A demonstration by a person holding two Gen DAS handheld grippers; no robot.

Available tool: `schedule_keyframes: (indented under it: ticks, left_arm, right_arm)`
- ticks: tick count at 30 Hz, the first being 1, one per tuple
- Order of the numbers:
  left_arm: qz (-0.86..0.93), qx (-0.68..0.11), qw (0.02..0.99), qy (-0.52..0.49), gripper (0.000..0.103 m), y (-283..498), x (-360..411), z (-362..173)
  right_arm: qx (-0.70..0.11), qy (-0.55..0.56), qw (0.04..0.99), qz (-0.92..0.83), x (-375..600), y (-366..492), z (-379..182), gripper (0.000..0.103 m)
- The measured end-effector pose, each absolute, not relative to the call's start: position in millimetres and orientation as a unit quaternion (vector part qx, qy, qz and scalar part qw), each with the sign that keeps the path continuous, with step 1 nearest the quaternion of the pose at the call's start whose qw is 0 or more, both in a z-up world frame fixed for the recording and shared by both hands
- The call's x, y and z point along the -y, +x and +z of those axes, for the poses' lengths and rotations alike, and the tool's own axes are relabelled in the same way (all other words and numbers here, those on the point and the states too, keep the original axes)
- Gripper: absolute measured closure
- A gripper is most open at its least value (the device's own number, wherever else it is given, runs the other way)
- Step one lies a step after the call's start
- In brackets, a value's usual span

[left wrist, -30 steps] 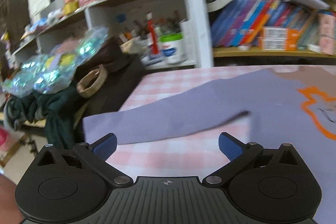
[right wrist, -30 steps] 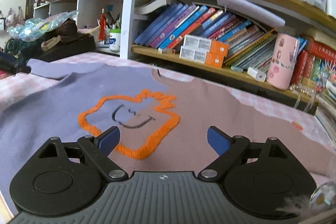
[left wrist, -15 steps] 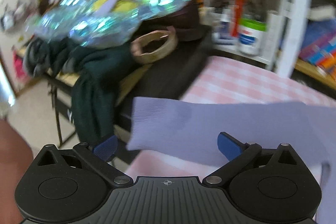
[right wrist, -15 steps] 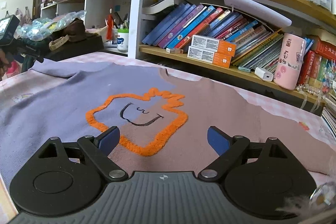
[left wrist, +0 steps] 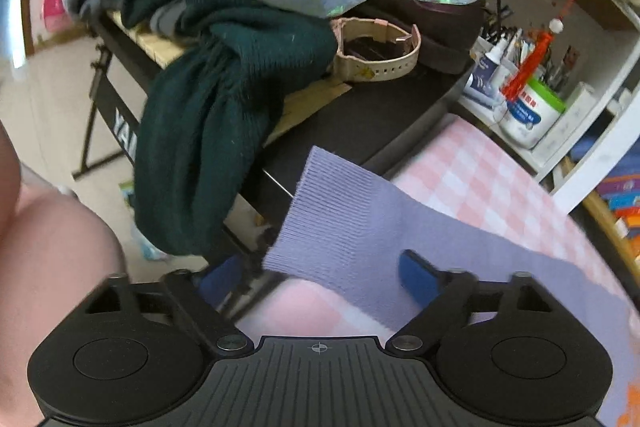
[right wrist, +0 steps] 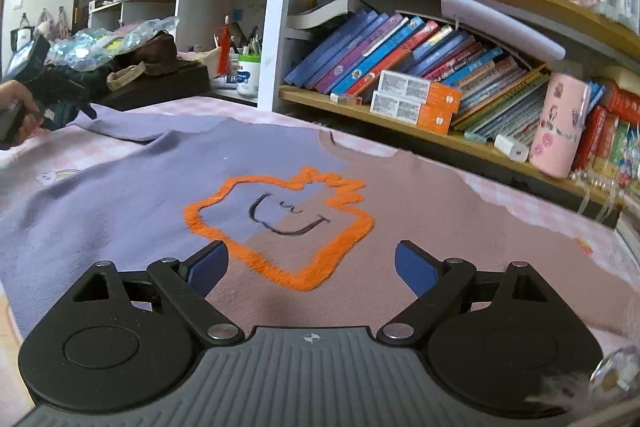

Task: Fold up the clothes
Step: 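Grasp the lavender sleeve cuff with the left gripper and lift it, then carry the lavender sleeve across the sweater body with the left gripper, release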

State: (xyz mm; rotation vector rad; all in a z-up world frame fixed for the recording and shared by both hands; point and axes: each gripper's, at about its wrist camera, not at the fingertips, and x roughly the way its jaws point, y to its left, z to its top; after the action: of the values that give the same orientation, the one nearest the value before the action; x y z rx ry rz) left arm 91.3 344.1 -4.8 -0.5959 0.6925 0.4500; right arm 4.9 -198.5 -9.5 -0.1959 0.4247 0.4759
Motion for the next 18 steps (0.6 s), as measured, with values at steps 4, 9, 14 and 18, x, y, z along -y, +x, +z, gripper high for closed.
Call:
schedule_keyframes:
  ticks: [4, 9, 14, 18]
  left_arm:
    - [0.215, -0.303, 0.876, -0.307, 0.075, 88.7, -345.3, -2.3]
    - [0.209, -0.280, 0.903, -0.249, 0.094, 83.3, -325.3, 24.6]
    - [0.154, -0.246, 0.937, -0.195, 0.095, 87.1, -282.9, 69.6]
    - [0.080, -0.217, 0.956, -0.179, 0.095, 99.3, -237.5, 106.7]
  right_arm:
    - [-0.219, -0.075, 0.949, 0.215, 208.3, 2.6, -9.9, 0.012]
    - [-0.229, -0.060, 0.949, 0.207, 218.1, 0.5, -11.3, 0.012]
    - [-0.239, -0.064, 0.949, 0.197, 216.5, 2.6, -13.1, 0.012]
    - [-0.235, -0.058, 0.951, 0.191, 219.1, 2.1, -13.2, 0.012]
